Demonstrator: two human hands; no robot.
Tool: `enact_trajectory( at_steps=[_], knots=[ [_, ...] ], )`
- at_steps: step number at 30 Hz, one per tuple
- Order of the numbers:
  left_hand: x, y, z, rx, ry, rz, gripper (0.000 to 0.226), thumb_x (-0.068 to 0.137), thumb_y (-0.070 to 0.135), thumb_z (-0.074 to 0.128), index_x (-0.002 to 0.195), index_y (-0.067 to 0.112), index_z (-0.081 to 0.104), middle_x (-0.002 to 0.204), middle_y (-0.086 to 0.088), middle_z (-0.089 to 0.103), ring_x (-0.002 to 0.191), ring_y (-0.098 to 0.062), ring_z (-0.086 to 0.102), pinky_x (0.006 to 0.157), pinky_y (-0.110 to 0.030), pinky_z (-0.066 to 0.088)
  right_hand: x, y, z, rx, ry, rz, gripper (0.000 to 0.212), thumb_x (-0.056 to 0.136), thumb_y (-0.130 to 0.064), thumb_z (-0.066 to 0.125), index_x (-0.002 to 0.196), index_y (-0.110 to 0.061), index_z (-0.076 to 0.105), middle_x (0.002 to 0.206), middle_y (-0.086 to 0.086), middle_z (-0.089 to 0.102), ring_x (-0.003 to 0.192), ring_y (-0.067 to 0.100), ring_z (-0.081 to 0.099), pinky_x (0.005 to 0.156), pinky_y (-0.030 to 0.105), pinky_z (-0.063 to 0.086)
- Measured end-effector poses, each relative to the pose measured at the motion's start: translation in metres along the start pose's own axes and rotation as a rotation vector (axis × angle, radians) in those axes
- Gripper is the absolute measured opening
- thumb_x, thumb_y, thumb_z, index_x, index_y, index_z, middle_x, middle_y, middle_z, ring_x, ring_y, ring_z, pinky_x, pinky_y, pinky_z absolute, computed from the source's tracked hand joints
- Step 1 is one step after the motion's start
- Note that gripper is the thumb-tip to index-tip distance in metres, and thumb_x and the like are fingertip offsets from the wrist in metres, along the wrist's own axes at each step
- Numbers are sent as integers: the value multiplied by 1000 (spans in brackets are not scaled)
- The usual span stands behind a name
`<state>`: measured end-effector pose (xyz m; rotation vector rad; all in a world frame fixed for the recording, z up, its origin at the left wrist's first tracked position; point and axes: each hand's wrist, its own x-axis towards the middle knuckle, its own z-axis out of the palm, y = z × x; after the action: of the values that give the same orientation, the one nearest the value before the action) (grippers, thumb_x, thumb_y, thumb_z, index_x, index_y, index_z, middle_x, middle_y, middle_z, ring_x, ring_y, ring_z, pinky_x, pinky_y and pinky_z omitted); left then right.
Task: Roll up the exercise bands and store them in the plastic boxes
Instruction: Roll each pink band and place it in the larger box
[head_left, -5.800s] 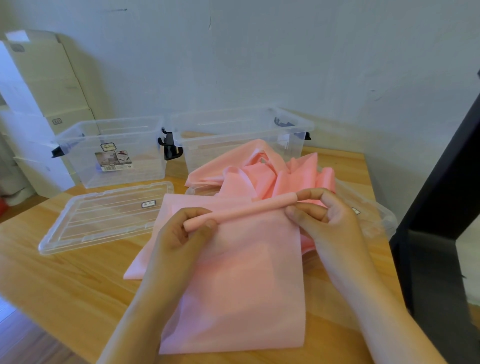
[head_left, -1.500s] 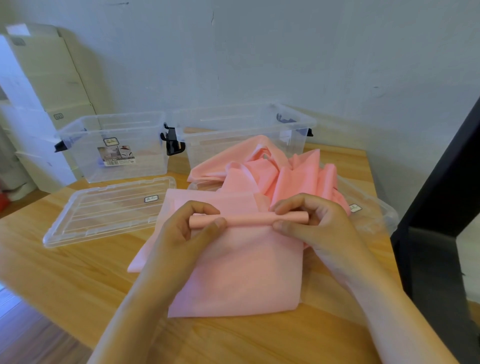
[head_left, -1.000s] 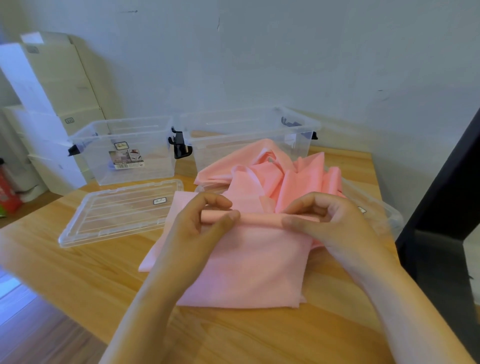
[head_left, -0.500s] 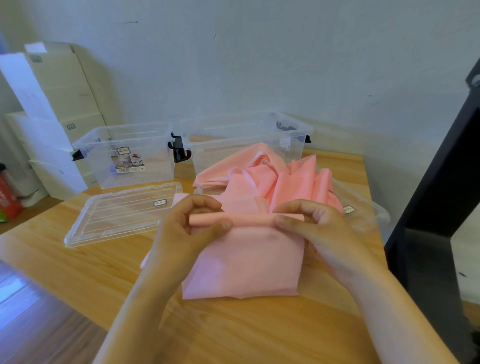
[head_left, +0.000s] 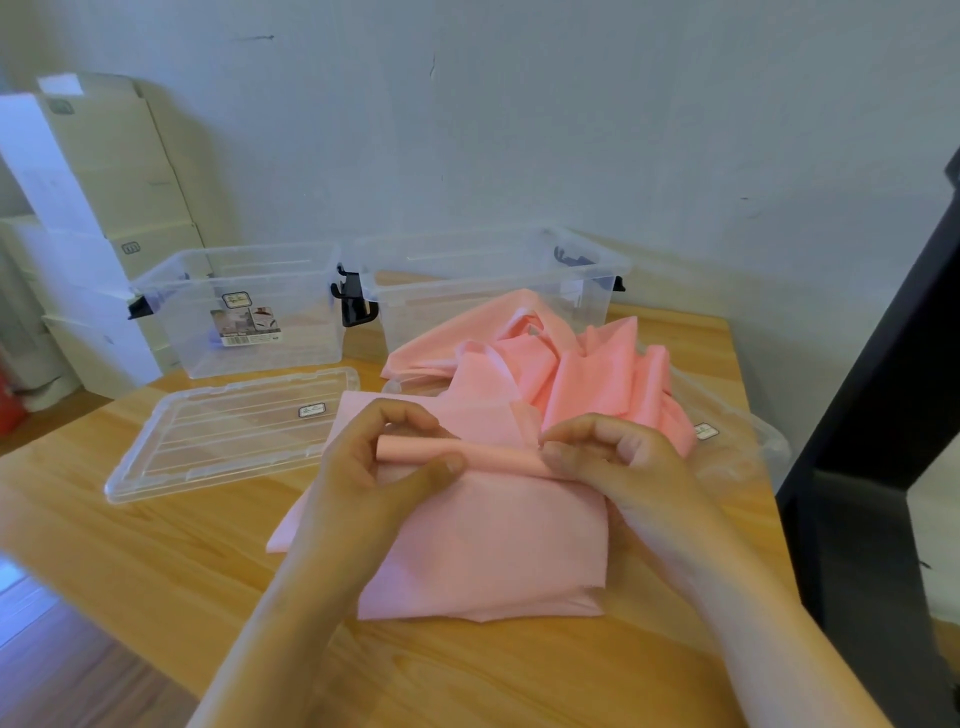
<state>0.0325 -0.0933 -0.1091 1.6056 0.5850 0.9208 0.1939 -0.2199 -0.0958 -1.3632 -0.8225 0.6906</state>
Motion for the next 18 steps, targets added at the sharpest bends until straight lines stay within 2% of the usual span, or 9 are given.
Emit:
enact_trajectory(
  at_steps=[3,4,7,9,11,14,16,18],
  knots=[
    [-2,0,1,-22,-48,-49,27,69,33,79,91,29,64,95,3,73,86,-8,65,76,-23,46,2,2,2,-10,18,-50,9,73,-1,74,81,-6,70,71,-6,69,69,1,60,63,7,43],
    [-3,1,2,-30,-54,-69,29,71,37,81,92,25,64,92,3,73,80,-5,64,72,-18,45,2,1,2,-6,26,-70,11,72,2,74,79,-6,70,72,-4,69,68,2,60,63,8,44],
    [-3,-1,4,-16,-36,-74,28,71,37,70,90,18,64,74,11,65,66,-1,57,58,-8,41,1,0,2,7,18,-118,16,72,9,72,84,-2,68,73,-3,70,68,2,62,61,10,46],
    [-3,-2,3,-27,-53,-61,22,70,29,78,85,20,64,79,11,68,70,-1,59,61,-8,42,0,0,2,-2,11,-129,20,73,11,71,89,0,67,75,-5,70,71,1,62,62,10,46],
    [-4,-4,0,-23,-53,-39,26,66,25,85,80,28,65,90,4,73,80,-4,63,68,-12,45,-1,2,2,5,9,-87,21,74,3,72,93,-5,68,77,-8,70,72,0,61,62,9,45],
    [-4,-3,-4,-38,-29,-10,20,66,23,76,79,32,65,96,1,74,93,-10,66,81,-25,47,-2,4,3,48,-11,34,16,69,-20,73,84,-17,71,75,-5,69,71,2,60,61,12,43],
    [-3,-2,-4,-47,-35,-15,21,66,21,75,80,31,65,97,0,75,97,-13,66,86,-30,48,0,6,4,71,3,39,12,68,-17,73,80,-15,71,73,-2,69,69,3,60,61,11,44],
    [-5,-1,-4,-42,-53,-48,19,67,26,74,83,31,65,97,2,75,93,-10,66,82,-27,46,0,6,5,32,20,-20,11,72,-5,73,83,-7,70,76,0,71,71,3,61,64,9,45]
  ],
)
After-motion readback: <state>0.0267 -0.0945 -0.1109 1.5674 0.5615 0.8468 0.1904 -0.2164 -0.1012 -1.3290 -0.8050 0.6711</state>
